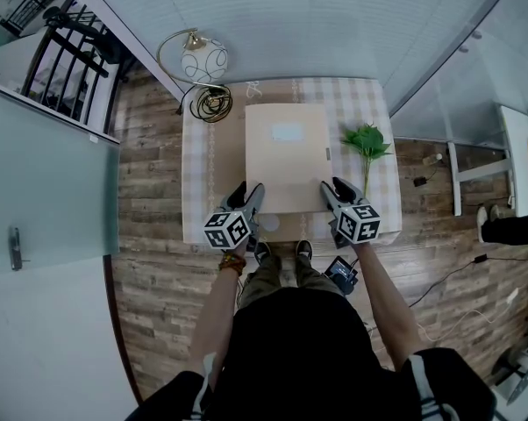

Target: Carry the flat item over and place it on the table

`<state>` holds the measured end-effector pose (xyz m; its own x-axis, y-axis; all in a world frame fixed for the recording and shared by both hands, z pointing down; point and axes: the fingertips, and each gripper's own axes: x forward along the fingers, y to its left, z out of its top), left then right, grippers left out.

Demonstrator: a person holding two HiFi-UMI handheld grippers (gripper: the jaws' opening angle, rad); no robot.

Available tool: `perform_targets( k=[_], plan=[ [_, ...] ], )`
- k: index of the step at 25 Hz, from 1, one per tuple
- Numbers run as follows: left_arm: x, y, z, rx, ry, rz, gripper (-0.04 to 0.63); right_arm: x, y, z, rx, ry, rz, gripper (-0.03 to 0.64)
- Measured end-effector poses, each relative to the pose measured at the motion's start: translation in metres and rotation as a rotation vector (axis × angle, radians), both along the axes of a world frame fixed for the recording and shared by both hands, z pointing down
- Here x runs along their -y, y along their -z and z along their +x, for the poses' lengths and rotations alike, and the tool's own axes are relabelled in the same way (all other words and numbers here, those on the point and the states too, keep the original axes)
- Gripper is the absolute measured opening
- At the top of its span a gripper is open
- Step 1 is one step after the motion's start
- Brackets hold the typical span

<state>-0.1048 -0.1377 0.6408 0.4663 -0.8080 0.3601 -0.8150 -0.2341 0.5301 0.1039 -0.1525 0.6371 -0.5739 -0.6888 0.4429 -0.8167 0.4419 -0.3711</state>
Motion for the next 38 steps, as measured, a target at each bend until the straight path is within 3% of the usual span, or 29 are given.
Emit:
perform_targets(
  k=[24,38],
  plan=[
    [-0.011,-0.038,0.006,-0.006,0.017,-0.110,0.227,-0.008,-0.043,0.006,0.002,0.014,-0.111,0.141],
    [-0.016,-0.049,0.010,-0.013,-0.006,-0.167,0.227,-0.010,-0.050,0.009,0.005,0.026,-0.128,0.141]
  ],
)
